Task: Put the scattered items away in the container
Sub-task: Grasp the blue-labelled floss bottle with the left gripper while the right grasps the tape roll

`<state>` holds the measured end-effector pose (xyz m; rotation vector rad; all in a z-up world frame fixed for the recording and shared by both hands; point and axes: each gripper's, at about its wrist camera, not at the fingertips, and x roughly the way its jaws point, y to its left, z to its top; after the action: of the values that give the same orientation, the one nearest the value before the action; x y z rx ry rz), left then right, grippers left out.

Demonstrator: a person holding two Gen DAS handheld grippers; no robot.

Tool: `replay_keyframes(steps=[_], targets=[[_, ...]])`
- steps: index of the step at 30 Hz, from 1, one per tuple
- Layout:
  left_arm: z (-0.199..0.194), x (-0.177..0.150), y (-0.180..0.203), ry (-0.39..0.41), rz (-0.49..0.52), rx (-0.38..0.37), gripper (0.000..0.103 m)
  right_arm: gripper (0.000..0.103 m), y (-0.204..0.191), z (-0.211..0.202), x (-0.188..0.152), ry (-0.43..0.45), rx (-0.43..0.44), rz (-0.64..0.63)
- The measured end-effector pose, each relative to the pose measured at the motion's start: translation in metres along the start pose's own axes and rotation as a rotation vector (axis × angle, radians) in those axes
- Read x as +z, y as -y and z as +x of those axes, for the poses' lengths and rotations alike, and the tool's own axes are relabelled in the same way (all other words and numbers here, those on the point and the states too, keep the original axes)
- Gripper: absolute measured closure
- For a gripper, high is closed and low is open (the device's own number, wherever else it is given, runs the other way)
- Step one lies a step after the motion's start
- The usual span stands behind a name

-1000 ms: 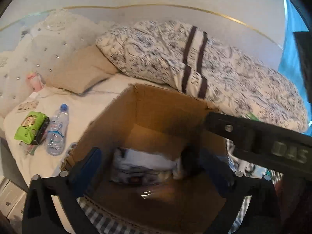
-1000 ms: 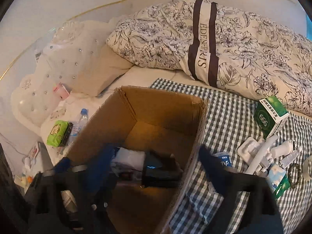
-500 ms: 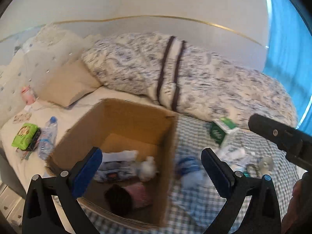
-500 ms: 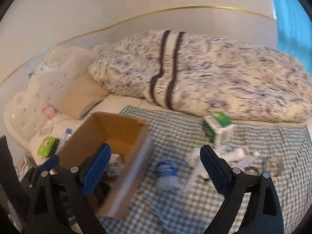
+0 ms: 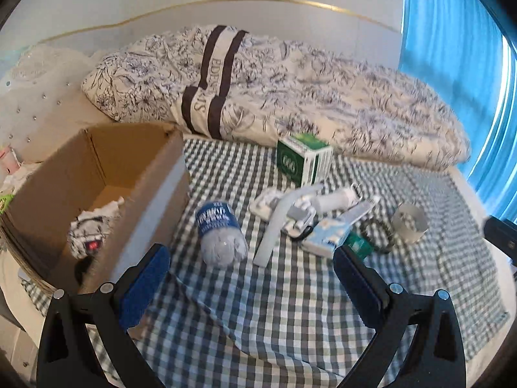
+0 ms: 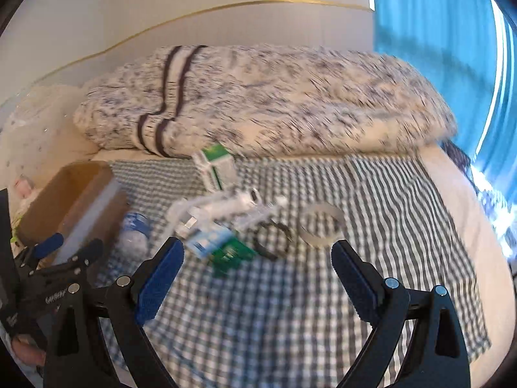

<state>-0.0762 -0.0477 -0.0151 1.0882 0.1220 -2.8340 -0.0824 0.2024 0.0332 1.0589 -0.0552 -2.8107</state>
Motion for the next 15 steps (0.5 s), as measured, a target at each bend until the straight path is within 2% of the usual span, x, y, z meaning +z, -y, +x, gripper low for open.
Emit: replay_keyframes(steps=[6,11,15], targets=[[0.048,0.005,0.002,-0.049,-0.014,0.067,0.0,0.01,0.035,0.035,-0.018,-0.053,-0.025,0.06],[0.077,0.016,0.0,-0.06,-0.027,0.07,0.0,0.01,0.05,0.058,-0.011,-0.067,-0.032,0.078],[0.107,0.016,0.003,-0.103,-0.007,0.07,0.0,0.01,0.061,0.082,-0.014,-0.09,-0.038,0.093]])
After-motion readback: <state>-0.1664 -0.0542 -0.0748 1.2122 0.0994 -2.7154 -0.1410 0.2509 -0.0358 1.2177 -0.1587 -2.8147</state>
